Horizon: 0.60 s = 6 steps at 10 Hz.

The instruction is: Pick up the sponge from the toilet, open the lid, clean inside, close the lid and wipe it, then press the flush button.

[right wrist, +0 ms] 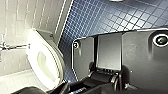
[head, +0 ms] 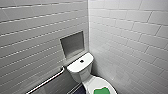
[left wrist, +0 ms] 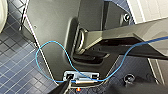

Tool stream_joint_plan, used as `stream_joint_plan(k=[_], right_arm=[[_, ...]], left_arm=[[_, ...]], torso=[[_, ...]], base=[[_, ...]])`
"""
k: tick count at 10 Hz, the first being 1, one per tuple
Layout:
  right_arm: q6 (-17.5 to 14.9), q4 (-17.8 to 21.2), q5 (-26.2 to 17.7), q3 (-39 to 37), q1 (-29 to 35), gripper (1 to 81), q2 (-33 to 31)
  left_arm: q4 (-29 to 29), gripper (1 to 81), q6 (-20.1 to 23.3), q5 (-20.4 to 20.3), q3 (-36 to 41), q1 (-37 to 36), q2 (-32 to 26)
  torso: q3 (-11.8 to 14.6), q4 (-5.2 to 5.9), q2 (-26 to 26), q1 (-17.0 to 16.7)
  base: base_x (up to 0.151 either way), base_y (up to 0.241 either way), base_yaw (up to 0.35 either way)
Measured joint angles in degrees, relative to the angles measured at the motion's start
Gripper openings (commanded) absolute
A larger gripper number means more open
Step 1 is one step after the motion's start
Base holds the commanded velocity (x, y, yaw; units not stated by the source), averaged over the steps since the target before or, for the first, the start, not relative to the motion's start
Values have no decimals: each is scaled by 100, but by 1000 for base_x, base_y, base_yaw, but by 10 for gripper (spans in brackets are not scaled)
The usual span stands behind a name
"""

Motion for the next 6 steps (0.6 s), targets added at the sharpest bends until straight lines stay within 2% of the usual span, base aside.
stream_joint_plan(k=[4,6], right_arm=[[235,4,-80,99,805,811,22],[399,4,-129,-72,877,811,111]], left_arm=[[6,811,0,-6,-306,129,118],[6,811,0,-6,-513,132,223]], torso=[[-54,0,-831,516],[-54,0,-1255,785]], base=[[0,0,0],[0,0,0]])
